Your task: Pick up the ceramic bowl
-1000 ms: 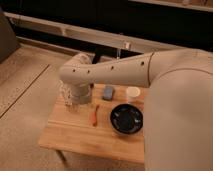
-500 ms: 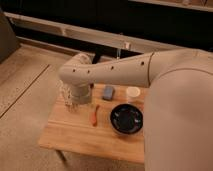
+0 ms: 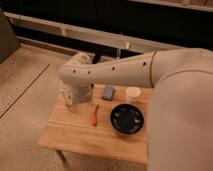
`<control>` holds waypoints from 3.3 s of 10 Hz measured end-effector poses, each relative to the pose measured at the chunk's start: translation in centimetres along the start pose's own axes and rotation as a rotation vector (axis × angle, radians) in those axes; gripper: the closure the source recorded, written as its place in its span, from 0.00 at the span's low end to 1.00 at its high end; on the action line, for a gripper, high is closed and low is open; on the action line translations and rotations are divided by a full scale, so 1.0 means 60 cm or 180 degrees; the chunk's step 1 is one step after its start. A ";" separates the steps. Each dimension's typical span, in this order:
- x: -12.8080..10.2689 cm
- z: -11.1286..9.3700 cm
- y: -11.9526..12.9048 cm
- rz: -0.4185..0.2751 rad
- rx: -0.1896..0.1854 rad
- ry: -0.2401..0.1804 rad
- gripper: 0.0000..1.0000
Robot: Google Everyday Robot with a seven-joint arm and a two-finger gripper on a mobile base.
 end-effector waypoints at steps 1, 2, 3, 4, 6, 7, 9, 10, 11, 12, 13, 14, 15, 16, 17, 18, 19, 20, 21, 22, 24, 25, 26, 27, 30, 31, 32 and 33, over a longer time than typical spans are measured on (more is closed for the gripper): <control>-0.015 -0.014 -0.007 0.0039 0.0008 -0.0238 0.35; -0.022 -0.024 -0.016 0.0074 0.0025 -0.0395 0.35; -0.024 -0.030 -0.020 0.0094 0.0012 -0.0473 0.35; -0.026 -0.040 -0.025 0.0131 -0.0086 -0.0614 0.35; -0.023 -0.040 -0.040 0.0245 -0.0215 -0.0672 0.35; -0.022 -0.040 -0.039 0.0253 -0.0233 -0.0673 0.35; -0.021 -0.040 -0.034 0.0239 -0.0237 -0.0669 0.35; -0.021 -0.038 -0.036 0.0247 -0.0230 -0.0661 0.35; -0.011 -0.021 -0.065 0.0322 -0.0137 -0.0594 0.35; 0.005 -0.005 -0.103 0.0402 -0.0008 -0.0507 0.35; 0.022 0.010 -0.137 0.0495 0.0082 -0.0429 0.35; 0.046 0.030 -0.177 0.0643 0.0196 -0.0311 0.35; 0.059 0.041 -0.194 0.0731 0.0231 -0.0243 0.35; 0.070 0.054 -0.209 0.0821 0.0261 -0.0173 0.35; 0.080 0.069 -0.223 0.0918 0.0270 -0.0105 0.35; 0.083 0.079 -0.231 0.0975 0.0244 -0.0089 0.35; 0.080 0.094 -0.237 0.1008 0.0161 -0.0113 0.35; 0.075 0.107 -0.237 0.0983 0.0051 -0.0148 0.35; 0.071 0.113 -0.238 0.0966 -0.0012 -0.0170 0.35; 0.070 0.116 -0.239 0.0958 -0.0038 -0.0181 0.35; 0.070 0.116 -0.234 0.0939 -0.0041 -0.0180 0.35; 0.071 0.119 -0.235 0.0929 -0.0033 -0.0172 0.35; 0.076 0.130 -0.237 0.0903 0.0010 -0.0131 0.35; 0.083 0.149 -0.246 0.0882 0.0076 -0.0052 0.35; 0.089 0.183 -0.284 0.0903 0.0232 0.0099 0.35; 0.083 0.194 -0.284 0.0874 0.0237 0.0129 0.35; 0.077 0.202 -0.285 0.0858 0.0227 0.0150 0.35; 0.071 0.212 -0.284 0.0842 0.0205 0.0178 0.35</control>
